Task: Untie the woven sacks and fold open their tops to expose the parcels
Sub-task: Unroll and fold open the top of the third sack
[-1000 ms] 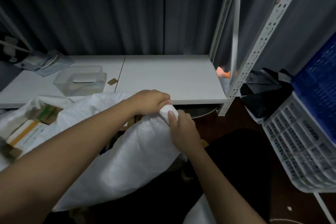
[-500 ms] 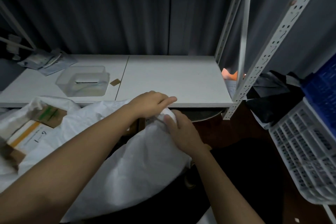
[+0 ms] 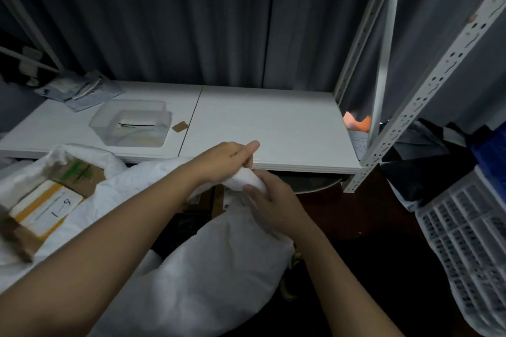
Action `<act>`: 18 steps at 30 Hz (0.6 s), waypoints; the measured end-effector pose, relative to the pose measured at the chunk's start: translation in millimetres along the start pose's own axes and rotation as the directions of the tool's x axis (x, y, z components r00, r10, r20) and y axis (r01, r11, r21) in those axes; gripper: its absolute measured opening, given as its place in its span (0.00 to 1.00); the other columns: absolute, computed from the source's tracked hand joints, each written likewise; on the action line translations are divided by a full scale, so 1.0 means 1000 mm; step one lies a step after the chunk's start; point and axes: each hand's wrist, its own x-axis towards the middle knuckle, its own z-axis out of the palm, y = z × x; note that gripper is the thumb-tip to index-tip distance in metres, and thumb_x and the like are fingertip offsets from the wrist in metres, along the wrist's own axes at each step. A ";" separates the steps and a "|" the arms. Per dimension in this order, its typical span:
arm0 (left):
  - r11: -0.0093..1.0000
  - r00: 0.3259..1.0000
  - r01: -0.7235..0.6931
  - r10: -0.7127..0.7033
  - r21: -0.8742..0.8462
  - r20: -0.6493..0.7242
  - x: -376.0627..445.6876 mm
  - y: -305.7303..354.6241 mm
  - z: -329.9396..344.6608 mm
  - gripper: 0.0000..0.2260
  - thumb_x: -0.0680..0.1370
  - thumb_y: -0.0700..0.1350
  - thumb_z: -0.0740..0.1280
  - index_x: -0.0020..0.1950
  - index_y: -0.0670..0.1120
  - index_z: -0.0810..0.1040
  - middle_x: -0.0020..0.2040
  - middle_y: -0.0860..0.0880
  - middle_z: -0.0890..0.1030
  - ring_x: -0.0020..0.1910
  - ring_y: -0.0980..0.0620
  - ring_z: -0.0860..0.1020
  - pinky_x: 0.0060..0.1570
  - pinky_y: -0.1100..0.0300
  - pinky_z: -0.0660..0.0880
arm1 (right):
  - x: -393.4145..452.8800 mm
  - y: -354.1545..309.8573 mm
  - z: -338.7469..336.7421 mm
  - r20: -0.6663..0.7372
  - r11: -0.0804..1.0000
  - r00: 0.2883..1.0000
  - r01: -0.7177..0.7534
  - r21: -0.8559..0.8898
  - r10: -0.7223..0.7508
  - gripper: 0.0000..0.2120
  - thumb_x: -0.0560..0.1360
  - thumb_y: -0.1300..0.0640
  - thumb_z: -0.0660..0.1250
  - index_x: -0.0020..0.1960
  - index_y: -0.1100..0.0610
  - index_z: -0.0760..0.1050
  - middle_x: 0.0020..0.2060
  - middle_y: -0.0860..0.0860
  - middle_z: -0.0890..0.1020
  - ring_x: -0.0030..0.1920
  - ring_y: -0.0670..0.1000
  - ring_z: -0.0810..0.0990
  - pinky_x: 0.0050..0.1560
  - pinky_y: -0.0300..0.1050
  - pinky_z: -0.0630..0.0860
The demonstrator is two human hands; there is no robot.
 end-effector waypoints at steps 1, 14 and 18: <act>1.000 1.000 0.008 -0.008 0.012 0.025 -0.004 -0.002 -0.005 0.27 0.78 0.67 0.46 0.43 0.53 0.80 0.48 0.54 0.81 0.51 0.52 0.77 0.57 0.53 0.71 | 0.002 0.002 0.003 -0.047 0.997 0.998 0.045 -0.067 -0.048 0.15 0.80 0.49 0.61 0.65 0.51 0.71 0.56 0.46 0.77 0.52 0.43 0.75 0.47 0.32 0.70; 0.993 0.975 0.036 -0.060 0.113 0.215 -0.027 -0.021 -0.047 0.14 0.71 0.64 0.67 0.45 0.54 0.77 0.45 0.54 0.79 0.45 0.54 0.77 0.47 0.58 0.72 | 0.010 0.012 -0.012 0.060 0.985 0.985 -0.159 -0.066 0.163 0.16 0.82 0.55 0.58 0.40 0.62 0.76 0.38 0.56 0.78 0.40 0.52 0.74 0.46 0.51 0.73; 0.993 0.978 -0.079 0.061 0.085 0.198 -0.036 -0.030 -0.038 0.10 0.76 0.50 0.69 0.35 0.53 0.75 0.32 0.57 0.76 0.32 0.62 0.71 0.37 0.65 0.67 | 0.008 0.005 -0.011 -0.029 0.858 0.999 0.005 -0.514 -0.023 0.13 0.80 0.47 0.55 0.49 0.53 0.75 0.49 0.53 0.80 0.51 0.54 0.75 0.48 0.47 0.70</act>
